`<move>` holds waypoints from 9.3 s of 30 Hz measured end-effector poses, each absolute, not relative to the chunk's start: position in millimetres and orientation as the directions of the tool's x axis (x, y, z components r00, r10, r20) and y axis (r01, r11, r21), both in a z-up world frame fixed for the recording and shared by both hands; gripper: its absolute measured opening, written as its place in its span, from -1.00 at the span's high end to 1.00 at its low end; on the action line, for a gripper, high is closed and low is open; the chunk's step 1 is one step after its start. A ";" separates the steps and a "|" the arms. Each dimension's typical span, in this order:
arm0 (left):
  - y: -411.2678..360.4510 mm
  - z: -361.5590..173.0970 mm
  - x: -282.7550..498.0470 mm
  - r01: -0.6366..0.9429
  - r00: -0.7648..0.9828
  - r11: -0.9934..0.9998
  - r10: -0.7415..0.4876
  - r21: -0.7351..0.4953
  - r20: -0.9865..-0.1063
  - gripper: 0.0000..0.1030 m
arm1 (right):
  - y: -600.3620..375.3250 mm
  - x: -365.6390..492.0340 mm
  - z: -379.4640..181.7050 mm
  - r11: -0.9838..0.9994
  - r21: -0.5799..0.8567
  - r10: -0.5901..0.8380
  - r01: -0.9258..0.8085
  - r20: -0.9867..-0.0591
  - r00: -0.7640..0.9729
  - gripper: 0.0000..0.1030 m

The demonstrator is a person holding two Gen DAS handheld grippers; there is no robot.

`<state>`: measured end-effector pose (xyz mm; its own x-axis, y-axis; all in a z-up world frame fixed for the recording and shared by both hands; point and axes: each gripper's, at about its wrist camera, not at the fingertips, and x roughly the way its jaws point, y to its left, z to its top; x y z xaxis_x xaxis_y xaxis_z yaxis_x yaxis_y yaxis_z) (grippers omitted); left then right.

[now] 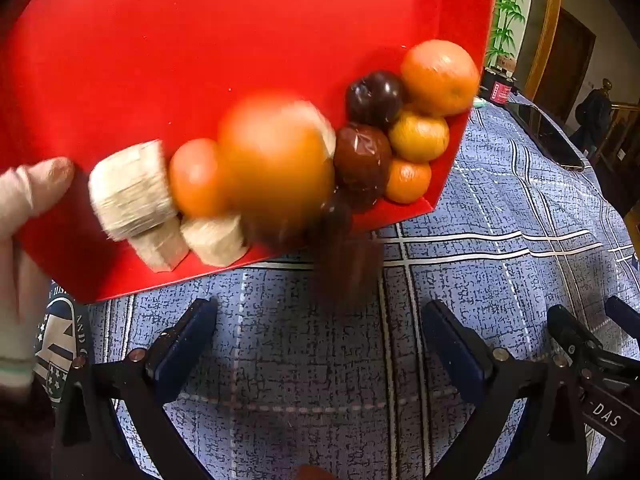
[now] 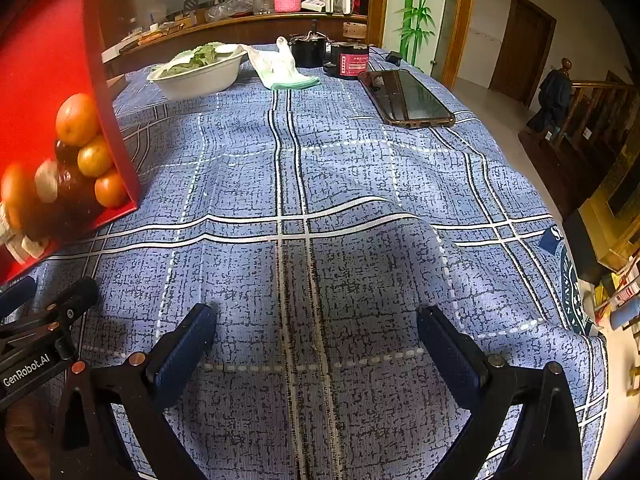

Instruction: Organize fruits

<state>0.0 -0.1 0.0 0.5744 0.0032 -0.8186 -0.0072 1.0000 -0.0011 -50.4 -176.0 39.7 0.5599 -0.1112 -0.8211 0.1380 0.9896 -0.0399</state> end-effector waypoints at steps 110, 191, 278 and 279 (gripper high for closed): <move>0.7 -4.2 0.6 -0.007 0.575 1.000 0.001 -0.004 -0.818 -0.99 | -176.3 -49.9 40.2 0.989 -0.037 -0.112 0.144 -0.821 0.560 -0.99; 17.2 8.1 -28.0 0.381 0.540 0.921 -0.294 -0.083 -0.789 0.43 | -75.3 -115.8 52.4 0.916 0.183 0.344 -0.357 -0.816 0.464 0.29; 231.3 83.2 -114.4 -0.031 0.733 0.960 -0.168 -0.278 -0.660 -0.46 | -82.7 -88.4 116.5 0.970 0.205 0.238 -0.127 -0.733 0.637 -0.09; 221.3 80.9 -110.3 -0.008 0.720 0.958 -0.192 -0.285 -0.667 -0.46 | -95.4 -90.9 111.4 0.972 0.209 0.227 -0.105 -0.742 0.631 -0.09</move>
<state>-110.3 221.3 80.9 0.7201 -0.1924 -0.6667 -0.0080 0.9584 -0.2852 -90.9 -95.4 111.4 0.6307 0.2275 -0.7419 -0.1046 0.9723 0.2092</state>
